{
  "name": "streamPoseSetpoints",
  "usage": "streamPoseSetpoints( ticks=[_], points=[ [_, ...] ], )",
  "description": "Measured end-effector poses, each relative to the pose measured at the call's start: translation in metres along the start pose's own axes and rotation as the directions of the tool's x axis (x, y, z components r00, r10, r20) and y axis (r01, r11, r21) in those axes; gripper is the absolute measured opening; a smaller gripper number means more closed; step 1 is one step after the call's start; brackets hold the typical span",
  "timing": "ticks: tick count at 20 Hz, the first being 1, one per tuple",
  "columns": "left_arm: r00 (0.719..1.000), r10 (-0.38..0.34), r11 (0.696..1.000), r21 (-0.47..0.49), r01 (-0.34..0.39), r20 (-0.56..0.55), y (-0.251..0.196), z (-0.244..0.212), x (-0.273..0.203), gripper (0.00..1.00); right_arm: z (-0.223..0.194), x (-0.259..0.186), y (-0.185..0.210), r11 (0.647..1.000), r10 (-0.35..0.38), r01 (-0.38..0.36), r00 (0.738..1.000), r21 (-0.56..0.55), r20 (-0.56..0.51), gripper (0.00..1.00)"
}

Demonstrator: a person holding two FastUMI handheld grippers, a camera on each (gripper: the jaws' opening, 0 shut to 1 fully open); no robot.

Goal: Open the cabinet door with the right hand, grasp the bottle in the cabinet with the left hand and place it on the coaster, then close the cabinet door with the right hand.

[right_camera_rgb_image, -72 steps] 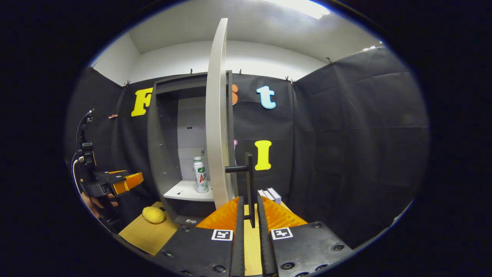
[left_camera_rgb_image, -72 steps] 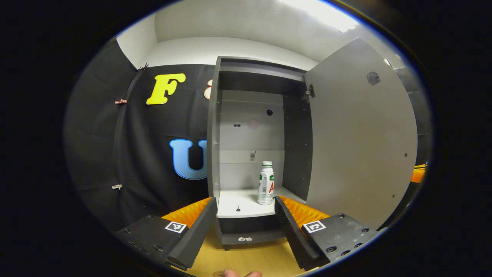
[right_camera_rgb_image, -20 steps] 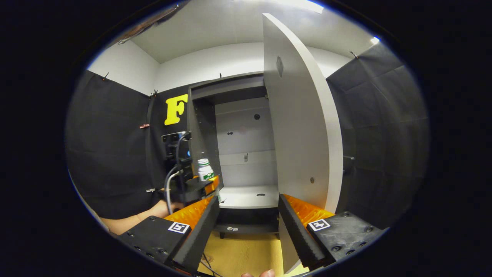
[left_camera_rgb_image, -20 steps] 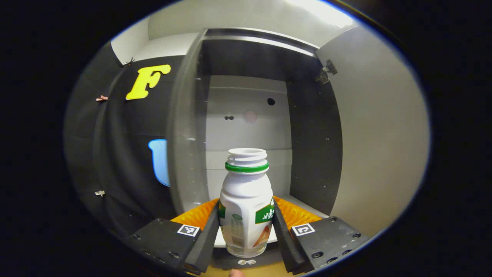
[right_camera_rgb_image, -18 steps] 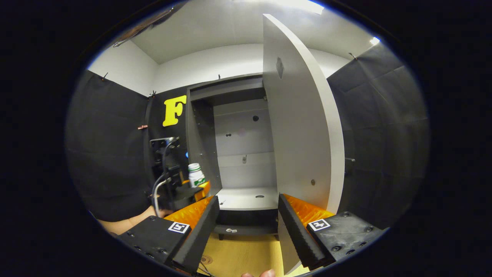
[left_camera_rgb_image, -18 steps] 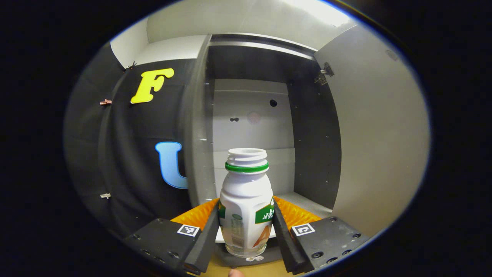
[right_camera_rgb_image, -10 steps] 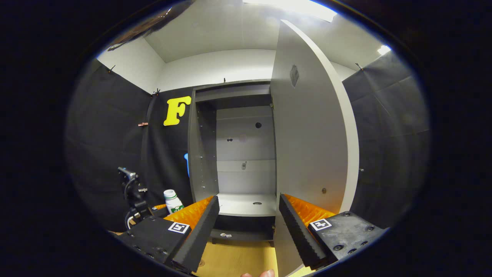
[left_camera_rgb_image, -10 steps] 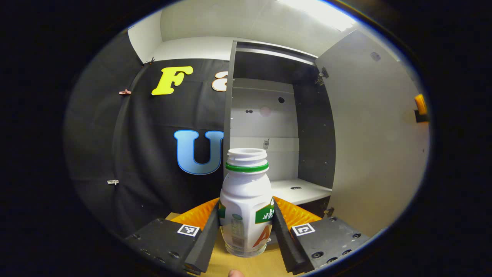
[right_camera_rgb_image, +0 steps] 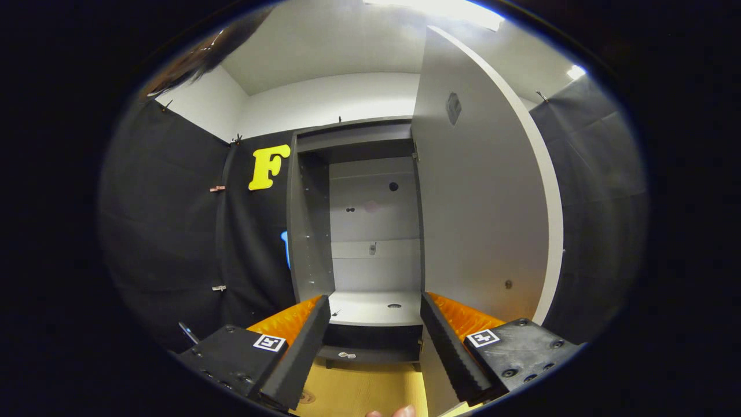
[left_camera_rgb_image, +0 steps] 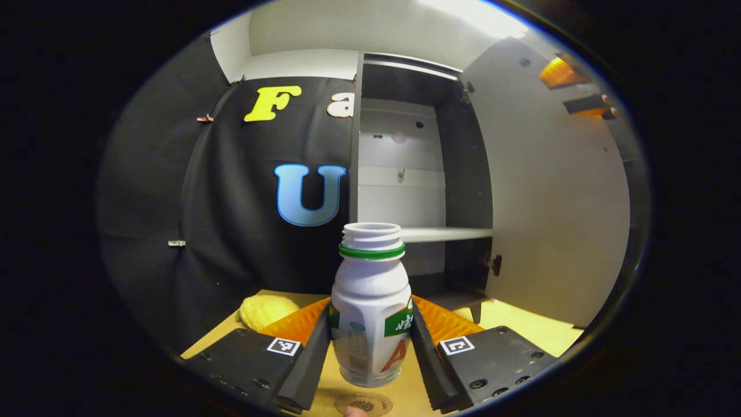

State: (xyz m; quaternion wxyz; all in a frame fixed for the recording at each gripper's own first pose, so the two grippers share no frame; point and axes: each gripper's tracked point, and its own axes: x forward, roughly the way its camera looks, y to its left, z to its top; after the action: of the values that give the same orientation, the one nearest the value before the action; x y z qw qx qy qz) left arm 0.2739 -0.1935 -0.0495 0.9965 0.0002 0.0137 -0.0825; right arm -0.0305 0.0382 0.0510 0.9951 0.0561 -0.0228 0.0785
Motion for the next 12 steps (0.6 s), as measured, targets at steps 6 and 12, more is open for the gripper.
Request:
streamPoseSetpoints(
  ticks=[6,12],
  points=[
    [0.998,-0.004,1.0,-0.013,0.003,-0.064,0.002,-0.002,-0.003,0.73,0.0,0.004,0.0,0.999,0.014,-0.015,1.0,-0.042,-0.018,0.98],
    [0.997,0.002,1.0,-0.016,-0.003,-0.08,0.003,-0.004,-0.006,0.73,-0.004,0.006,0.012,0.994,0.033,-0.038,0.998,-0.102,-0.05,0.97]
  ],
)
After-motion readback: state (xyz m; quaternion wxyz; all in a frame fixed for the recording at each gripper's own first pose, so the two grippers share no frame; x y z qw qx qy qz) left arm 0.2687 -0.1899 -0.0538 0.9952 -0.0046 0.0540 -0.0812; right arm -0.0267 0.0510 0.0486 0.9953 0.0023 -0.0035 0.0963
